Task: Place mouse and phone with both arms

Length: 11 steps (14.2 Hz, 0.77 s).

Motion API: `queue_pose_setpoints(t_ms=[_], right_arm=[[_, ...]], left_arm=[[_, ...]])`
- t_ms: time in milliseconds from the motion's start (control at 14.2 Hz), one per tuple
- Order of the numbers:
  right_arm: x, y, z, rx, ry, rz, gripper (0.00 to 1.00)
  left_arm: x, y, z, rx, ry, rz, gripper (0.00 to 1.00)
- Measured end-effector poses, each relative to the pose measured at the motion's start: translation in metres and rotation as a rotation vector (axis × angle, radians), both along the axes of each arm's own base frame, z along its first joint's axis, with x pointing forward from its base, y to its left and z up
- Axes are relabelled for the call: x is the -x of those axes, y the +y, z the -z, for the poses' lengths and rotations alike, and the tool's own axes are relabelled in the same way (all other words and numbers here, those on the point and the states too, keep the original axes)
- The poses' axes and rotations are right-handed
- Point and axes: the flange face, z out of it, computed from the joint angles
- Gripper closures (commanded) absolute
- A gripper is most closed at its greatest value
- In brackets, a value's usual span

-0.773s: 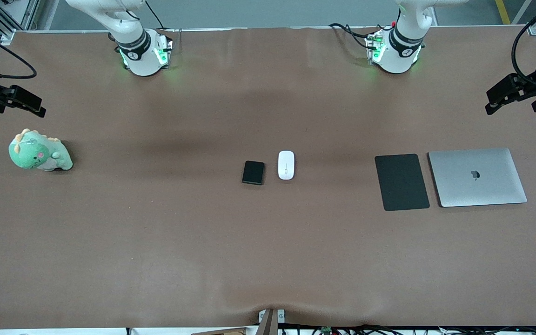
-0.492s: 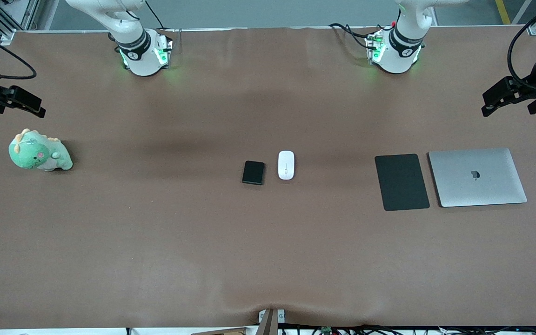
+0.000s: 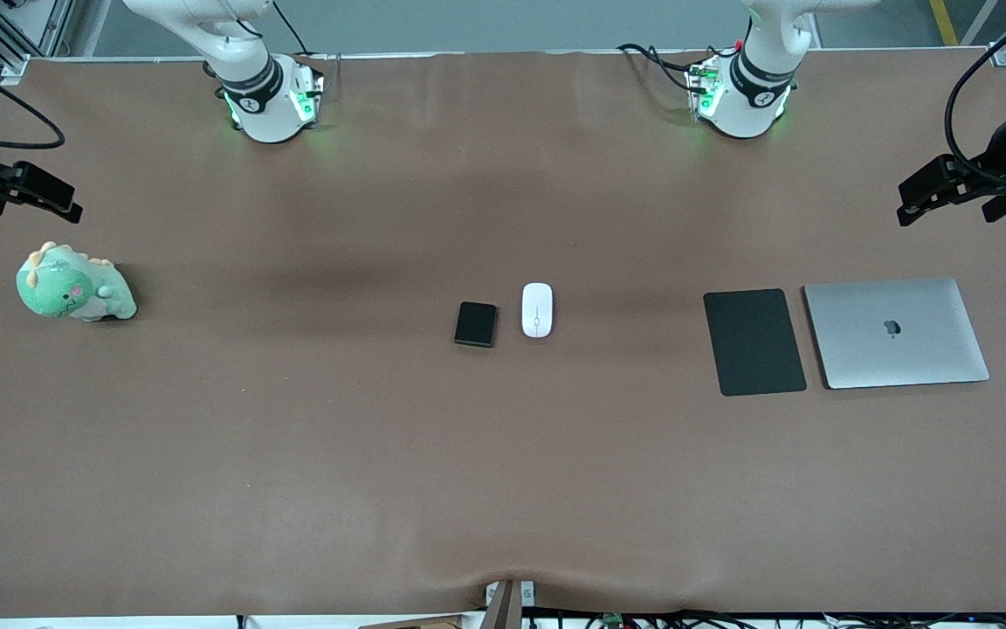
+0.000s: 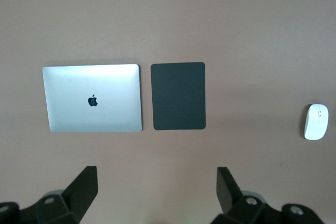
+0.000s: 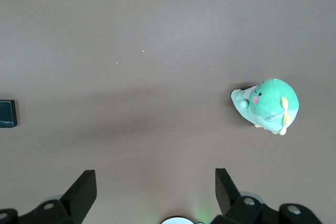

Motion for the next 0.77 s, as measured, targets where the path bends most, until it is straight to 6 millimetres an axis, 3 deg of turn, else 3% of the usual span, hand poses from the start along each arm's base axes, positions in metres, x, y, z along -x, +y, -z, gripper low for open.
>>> queue_pose_setpoints(t_ms=[492,773], right_arm=[[0.002,0.008,0.001,-0.002,0.030,-0.014,0.00],[0.008,0.022,0.004,-0.002,0.075,-0.040,0.00]], left_arm=[[0.002,-0.006,-0.001,0.000,0.001,0.001,0.00],[0.002,-0.010,-0.001,0.000,0.002,0.001,0.00]])
